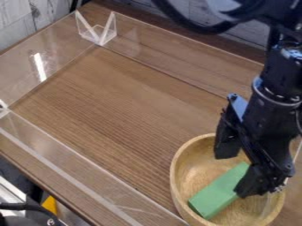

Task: Remove the green block from inside the brown bowl and put it on the table

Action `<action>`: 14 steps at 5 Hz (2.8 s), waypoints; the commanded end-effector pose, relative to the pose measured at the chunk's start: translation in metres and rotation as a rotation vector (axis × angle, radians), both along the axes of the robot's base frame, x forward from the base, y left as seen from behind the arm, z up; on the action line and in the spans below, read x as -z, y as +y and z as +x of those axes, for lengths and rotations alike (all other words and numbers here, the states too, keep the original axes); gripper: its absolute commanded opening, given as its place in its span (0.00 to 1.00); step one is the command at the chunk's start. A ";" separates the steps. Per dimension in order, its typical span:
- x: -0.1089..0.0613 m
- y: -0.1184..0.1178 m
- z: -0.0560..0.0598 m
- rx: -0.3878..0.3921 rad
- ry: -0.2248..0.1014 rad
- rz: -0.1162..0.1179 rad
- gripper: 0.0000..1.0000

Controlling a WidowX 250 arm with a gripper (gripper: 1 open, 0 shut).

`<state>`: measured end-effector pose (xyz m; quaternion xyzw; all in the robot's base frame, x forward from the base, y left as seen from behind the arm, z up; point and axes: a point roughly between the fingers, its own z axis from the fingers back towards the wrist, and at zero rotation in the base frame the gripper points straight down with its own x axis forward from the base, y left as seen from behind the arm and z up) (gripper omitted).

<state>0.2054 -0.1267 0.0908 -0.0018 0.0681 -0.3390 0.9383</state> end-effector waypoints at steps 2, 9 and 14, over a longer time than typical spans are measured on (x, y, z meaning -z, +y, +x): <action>-0.005 -0.005 0.002 -0.042 -0.077 -0.040 1.00; 0.025 -0.010 0.008 -0.031 -0.131 -0.066 1.00; 0.018 -0.002 0.019 -0.087 -0.140 -0.067 0.00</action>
